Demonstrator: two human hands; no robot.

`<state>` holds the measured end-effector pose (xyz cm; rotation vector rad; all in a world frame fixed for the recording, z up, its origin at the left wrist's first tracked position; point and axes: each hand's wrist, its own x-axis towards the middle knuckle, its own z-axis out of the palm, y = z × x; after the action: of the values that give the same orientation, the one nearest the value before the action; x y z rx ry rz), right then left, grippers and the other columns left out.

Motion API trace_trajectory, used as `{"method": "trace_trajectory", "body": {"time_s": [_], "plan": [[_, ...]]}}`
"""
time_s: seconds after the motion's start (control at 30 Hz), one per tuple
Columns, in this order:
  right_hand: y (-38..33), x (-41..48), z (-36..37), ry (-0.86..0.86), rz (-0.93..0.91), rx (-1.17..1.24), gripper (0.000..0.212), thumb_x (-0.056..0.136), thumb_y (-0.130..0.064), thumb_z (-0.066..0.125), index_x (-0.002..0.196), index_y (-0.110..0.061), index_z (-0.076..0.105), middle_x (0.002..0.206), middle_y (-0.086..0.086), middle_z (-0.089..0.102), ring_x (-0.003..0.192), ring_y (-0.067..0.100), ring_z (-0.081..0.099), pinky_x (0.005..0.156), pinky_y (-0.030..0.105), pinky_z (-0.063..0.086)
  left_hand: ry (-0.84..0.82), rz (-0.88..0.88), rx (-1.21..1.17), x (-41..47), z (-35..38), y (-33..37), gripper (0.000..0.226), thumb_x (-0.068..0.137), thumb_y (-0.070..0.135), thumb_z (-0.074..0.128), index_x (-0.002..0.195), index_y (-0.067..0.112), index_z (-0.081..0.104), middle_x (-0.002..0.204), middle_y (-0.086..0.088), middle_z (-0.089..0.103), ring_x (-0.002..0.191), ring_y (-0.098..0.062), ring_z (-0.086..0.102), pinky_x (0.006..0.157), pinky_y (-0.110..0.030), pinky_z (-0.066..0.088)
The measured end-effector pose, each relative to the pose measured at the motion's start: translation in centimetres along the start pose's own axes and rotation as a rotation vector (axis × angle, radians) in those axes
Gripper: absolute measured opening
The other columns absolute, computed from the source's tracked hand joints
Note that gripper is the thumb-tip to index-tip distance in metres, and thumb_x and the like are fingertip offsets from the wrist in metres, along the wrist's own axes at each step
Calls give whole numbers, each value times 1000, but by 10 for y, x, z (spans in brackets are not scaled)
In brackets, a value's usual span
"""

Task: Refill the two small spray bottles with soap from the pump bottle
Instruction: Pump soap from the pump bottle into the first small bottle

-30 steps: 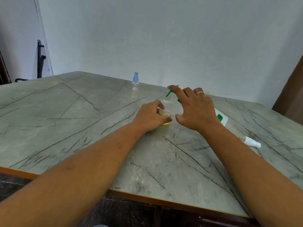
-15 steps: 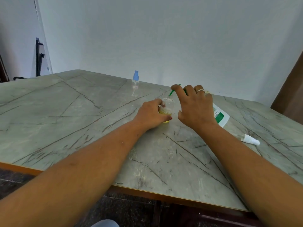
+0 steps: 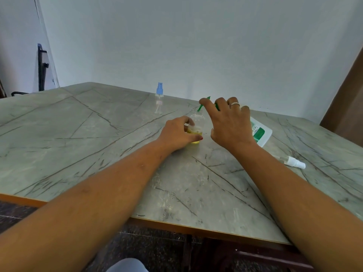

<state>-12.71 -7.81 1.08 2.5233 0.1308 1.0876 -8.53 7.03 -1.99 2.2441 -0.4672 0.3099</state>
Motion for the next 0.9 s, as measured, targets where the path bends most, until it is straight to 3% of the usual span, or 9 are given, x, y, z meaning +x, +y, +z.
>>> {"method": "trace_trajectory", "body": {"time_s": [0.3, 0.43, 0.73, 0.9], "plan": [[4, 12, -3, 20, -92, -111, 77, 67, -30, 73, 129, -26, 27, 113, 11, 55, 104, 35, 53, 74, 45, 49, 11, -26, -14, 1, 0, -1, 53, 70, 45, 75, 114, 22, 56, 117, -2, 58, 92, -12, 51, 74, -19, 40], [3, 9, 2, 9, -56, -61, 83, 67, -26, 72, 134, -27, 23, 113, 10, 55, 103, 35, 52, 74, 46, 48, 13, -25, -3, 3, 1, -3, 51, 69, 47, 75, 111, 24, 56, 113, 0, 58, 90, -13, 51, 73, -19, 39], [0, 11, -1, 10, -30, -39, 74, 68, -26, 72, 129, -27, 29, 114, 11, 55, 104, 34, 53, 76, 46, 48, -8, -35, 0, 2, 0, 0, 53, 70, 46, 75, 114, 23, 55, 119, -2, 58, 95, -13, 53, 76, -20, 41], [1, 10, -2, -4, -34, -36, 81, 70, -27, 71, 134, -29, 21, 117, 10, 53, 106, 33, 51, 79, 47, 48, -3, -33, 7, 2, 0, 0, 52, 71, 46, 74, 114, 22, 54, 119, -2, 58, 92, -13, 51, 75, -20, 39]]}}
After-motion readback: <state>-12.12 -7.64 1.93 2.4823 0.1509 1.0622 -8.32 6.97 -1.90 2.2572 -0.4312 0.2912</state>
